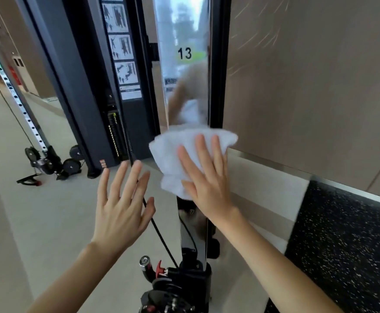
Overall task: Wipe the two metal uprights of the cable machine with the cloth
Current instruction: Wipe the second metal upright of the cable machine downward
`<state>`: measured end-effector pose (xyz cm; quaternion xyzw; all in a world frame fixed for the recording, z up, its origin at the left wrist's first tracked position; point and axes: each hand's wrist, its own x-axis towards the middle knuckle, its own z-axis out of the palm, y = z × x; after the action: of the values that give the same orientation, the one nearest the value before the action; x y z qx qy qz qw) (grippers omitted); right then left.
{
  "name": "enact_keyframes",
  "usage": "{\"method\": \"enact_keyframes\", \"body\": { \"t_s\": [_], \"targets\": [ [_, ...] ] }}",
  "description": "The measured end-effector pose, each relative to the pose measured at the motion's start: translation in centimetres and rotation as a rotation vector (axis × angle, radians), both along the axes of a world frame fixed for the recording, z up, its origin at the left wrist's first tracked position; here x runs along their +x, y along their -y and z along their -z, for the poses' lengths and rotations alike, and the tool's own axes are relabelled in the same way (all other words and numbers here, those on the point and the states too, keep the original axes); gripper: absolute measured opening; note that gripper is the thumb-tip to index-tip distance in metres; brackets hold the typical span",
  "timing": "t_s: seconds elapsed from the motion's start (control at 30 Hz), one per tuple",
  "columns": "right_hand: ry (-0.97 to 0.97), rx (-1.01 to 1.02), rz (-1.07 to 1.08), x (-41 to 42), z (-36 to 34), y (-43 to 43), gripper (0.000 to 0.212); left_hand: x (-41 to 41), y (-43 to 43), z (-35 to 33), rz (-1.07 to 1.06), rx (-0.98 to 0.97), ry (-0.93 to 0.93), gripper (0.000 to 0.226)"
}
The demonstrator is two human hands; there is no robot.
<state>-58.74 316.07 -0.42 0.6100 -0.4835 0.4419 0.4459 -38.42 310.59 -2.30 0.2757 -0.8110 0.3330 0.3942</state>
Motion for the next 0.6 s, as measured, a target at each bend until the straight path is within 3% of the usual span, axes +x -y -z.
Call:
{"method": "enact_keyframes", "body": {
  "t_s": [0.17, 0.3, 0.47, 0.6],
  "targets": [
    [-0.096, 0.168, 0.131, -0.1, 10.8, -1.8, 0.051, 0.8, 1.0, 3.0, 0.034, 0.009, 0.015, 0.050],
    [-0.109, 0.159, 0.160, -0.1, 7.4, -1.5, 0.056, 1.4, 2.6, 3.5, 0.035, 0.026, -0.014, 0.050],
    [-0.063, 0.128, 0.249, 1.4, 1.1, 0.2, 0.046, 1.0, 4.1, 3.6, 0.115, 0.047, -0.045, 0.048],
    [-0.102, 0.176, 0.418, 2.1, 6.7, -0.1, 0.054, 1.7, 4.5, 3.7, 0.187, 0.054, -0.053, 0.047]
  ]
}}
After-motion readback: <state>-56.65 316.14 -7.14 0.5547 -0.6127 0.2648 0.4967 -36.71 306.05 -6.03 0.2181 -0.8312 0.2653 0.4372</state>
